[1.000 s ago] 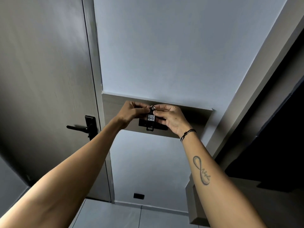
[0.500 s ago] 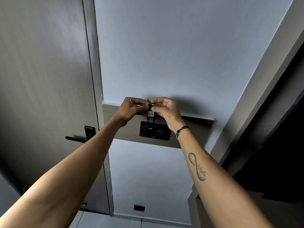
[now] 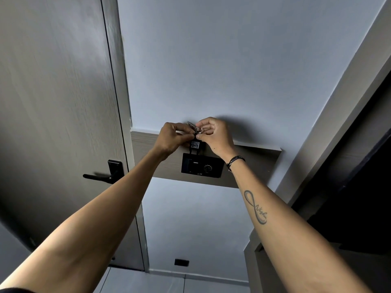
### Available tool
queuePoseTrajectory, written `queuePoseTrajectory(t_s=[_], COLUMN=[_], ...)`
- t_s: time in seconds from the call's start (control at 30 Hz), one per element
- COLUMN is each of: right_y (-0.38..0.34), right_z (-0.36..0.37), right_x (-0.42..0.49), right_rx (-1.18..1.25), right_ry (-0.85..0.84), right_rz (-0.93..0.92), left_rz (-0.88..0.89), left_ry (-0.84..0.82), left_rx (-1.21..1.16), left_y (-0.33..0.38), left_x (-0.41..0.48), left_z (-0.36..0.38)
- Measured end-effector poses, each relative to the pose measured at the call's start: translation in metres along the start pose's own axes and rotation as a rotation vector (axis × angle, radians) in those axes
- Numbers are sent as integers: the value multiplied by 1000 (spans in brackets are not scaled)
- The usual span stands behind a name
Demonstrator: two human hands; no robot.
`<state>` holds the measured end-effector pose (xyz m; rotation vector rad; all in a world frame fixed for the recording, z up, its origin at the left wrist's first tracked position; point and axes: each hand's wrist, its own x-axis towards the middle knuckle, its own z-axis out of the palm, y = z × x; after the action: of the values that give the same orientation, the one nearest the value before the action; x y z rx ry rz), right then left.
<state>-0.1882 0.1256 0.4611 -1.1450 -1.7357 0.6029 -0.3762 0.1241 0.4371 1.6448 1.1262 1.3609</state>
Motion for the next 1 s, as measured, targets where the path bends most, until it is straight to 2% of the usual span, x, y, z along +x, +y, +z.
queuePoseTrajectory(t_s=[0.37,0.6,0.8,1.0], right_y=[16,22,32,39], right_z=[-1,4,9,11], right_x=[2,-2,-14,-19], right_rx=[14,1,-18,-50], right_ry=[36,5,77,80], right_rz=[51,55,26,31], left_rz=[7,20,27,1], left_ry=[73,126,150,139], left_rx=[-12,95,165,189], left_y=[-6,-15,-17,-19], left_x=[2,-7,-15,-21], left_z=[7,11,17,22])
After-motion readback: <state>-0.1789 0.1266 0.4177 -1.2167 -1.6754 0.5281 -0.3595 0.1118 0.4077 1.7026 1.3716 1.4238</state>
